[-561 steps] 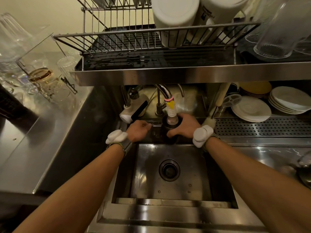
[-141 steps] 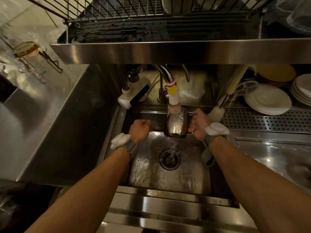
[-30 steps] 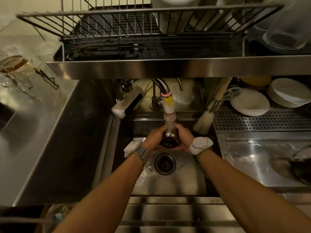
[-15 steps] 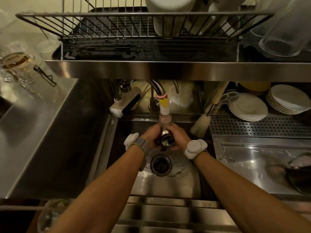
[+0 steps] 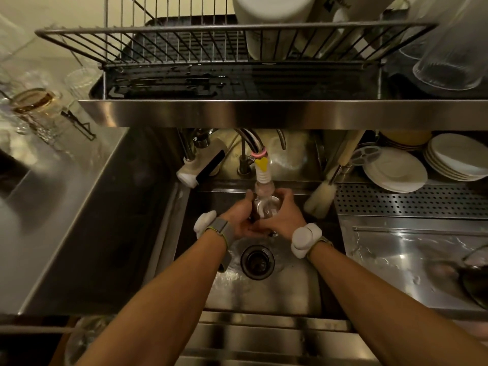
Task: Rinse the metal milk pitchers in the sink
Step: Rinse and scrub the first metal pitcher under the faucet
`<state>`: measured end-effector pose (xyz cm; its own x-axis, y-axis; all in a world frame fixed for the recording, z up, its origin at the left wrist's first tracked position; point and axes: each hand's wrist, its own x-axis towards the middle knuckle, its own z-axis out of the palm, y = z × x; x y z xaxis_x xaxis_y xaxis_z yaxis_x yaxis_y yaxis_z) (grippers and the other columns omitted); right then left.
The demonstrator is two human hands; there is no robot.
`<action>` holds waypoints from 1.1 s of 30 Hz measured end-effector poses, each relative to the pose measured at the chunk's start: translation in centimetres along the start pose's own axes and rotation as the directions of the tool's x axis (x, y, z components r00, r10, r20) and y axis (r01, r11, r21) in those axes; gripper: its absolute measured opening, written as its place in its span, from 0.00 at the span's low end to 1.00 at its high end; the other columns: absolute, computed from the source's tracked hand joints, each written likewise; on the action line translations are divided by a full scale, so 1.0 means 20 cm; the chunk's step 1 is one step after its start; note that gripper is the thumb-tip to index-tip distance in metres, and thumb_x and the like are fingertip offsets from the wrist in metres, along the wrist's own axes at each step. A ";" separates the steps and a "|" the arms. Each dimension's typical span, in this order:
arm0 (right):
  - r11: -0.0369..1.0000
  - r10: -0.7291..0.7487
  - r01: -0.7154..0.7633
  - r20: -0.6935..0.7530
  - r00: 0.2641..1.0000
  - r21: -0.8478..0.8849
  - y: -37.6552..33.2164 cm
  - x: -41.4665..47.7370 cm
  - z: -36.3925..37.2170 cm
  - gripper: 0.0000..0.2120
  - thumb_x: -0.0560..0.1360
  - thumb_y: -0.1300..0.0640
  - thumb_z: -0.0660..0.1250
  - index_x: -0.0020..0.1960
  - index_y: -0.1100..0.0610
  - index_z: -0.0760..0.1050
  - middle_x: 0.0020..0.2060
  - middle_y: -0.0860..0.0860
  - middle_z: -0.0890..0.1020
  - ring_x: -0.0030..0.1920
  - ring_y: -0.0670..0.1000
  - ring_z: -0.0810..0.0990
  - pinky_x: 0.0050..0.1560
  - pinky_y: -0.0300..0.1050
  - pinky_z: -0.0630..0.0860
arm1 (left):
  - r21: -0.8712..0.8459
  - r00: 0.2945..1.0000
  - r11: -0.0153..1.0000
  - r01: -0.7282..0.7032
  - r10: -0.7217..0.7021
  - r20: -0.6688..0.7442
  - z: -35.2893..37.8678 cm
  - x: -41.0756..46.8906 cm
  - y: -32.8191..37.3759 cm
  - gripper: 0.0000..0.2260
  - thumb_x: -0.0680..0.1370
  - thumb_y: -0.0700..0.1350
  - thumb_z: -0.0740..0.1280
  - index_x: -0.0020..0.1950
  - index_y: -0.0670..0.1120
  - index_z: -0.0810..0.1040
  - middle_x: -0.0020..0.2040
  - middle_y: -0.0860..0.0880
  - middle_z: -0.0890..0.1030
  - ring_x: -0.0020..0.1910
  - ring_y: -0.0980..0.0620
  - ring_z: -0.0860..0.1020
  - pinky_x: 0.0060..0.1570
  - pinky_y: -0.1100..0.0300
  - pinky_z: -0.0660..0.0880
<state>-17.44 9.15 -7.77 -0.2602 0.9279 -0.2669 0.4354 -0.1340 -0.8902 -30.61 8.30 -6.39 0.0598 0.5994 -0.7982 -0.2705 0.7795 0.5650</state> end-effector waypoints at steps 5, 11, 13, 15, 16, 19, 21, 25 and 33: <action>0.984 -0.067 0.057 -0.050 0.997 -0.168 0.00 0.01 0.07 0.46 0.52 0.52 0.82 0.65 0.56 0.65 0.58 0.55 0.75 0.59 0.57 0.75 0.59 0.53 0.74 | -0.065 1.000 0.998 0.027 -0.026 0.010 -0.05 0.03 -0.06 0.27 0.79 0.64 0.46 0.60 0.47 0.74 0.48 0.43 0.81 0.49 0.43 0.80 0.51 0.42 0.77; 0.958 -0.091 0.076 -0.042 0.995 -0.277 0.02 0.03 0.03 0.43 0.53 0.45 0.78 0.64 0.52 0.65 0.52 0.47 0.77 0.52 0.50 0.78 0.47 0.40 0.72 | 0.298 0.993 0.949 0.103 -0.081 -0.086 -0.13 -0.01 -0.08 0.39 0.74 0.71 0.42 0.45 0.40 0.78 0.40 0.38 0.84 0.40 0.41 0.83 0.47 0.51 0.78; 0.956 -0.046 0.031 -0.045 0.998 -0.290 0.03 0.05 0.02 0.46 0.53 0.47 0.79 0.66 0.54 0.64 0.56 0.49 0.78 0.55 0.51 0.78 0.52 0.43 0.74 | 0.433 0.978 0.900 0.045 0.049 -0.203 -0.18 -0.03 -0.07 0.38 0.76 0.69 0.46 0.48 0.36 0.77 0.42 0.37 0.84 0.40 0.39 0.83 0.39 0.52 0.78; 0.960 -0.055 0.040 -0.049 0.997 -0.277 0.00 0.06 0.04 0.43 0.52 0.48 0.78 0.64 0.53 0.68 0.55 0.50 0.79 0.54 0.52 0.78 0.53 0.46 0.76 | 0.486 0.945 0.873 -0.044 0.194 -0.263 -0.20 -0.02 -0.07 0.33 0.79 0.63 0.50 0.56 0.34 0.76 0.48 0.35 0.83 0.47 0.37 0.82 0.46 0.47 0.79; 0.955 -0.079 0.068 -0.027 0.997 -0.287 -0.01 0.06 0.06 0.39 0.52 0.47 0.77 0.61 0.52 0.71 0.52 0.49 0.80 0.52 0.52 0.79 0.49 0.44 0.77 | 0.474 0.933 0.876 -0.088 0.238 -0.268 -0.20 -0.02 -0.06 0.31 0.80 0.61 0.51 0.57 0.34 0.76 0.49 0.35 0.82 0.48 0.37 0.81 0.51 0.45 0.77; 0.954 -0.082 0.093 0.050 0.995 -0.286 -0.02 0.04 0.09 0.38 0.50 0.46 0.77 0.59 0.51 0.73 0.49 0.47 0.81 0.49 0.50 0.80 0.46 0.40 0.77 | 0.474 0.894 0.866 -0.158 0.330 -0.304 -0.21 -0.03 -0.02 0.27 0.81 0.56 0.55 0.57 0.32 0.78 0.50 0.34 0.81 0.52 0.37 0.80 0.59 0.43 0.75; 0.974 -0.039 0.041 0.016 0.999 -0.221 0.01 0.03 0.04 0.46 0.50 0.47 0.80 0.65 0.54 0.68 0.54 0.49 0.79 0.52 0.50 0.77 0.51 0.41 0.75 | 0.538 0.873 0.825 -0.171 0.380 -0.305 -0.22 -0.03 -0.01 0.26 0.80 0.55 0.57 0.58 0.32 0.78 0.56 0.33 0.80 0.58 0.36 0.78 0.61 0.45 0.74; 0.990 -0.045 0.035 -0.073 0.996 -0.137 -0.04 0.05 -0.03 0.46 0.53 0.51 0.81 0.66 0.56 0.65 0.52 0.47 0.76 0.51 0.47 0.75 0.46 0.32 0.70 | 0.587 0.833 0.787 -0.189 0.445 -0.328 -0.22 -0.05 0.01 0.24 0.80 0.55 0.60 0.55 0.33 0.80 0.55 0.34 0.81 0.57 0.37 0.78 0.60 0.46 0.74; 0.992 -0.042 0.036 -0.044 0.998 -0.123 -0.01 0.05 -0.05 0.44 0.51 0.51 0.81 0.65 0.50 0.69 0.52 0.46 0.79 0.52 0.49 0.78 0.52 0.42 0.74 | 0.651 0.824 0.726 -0.220 0.496 -0.274 -0.25 -0.09 -0.02 0.22 0.79 0.57 0.60 0.44 0.40 0.83 0.49 0.39 0.84 0.52 0.40 0.81 0.57 0.52 0.75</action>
<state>-16.87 10.53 -7.45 -0.2398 0.9472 -0.2131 0.5288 -0.0567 -0.8468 -35.35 5.95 -6.16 -0.3482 0.8305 -0.4347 0.4161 0.5525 0.7222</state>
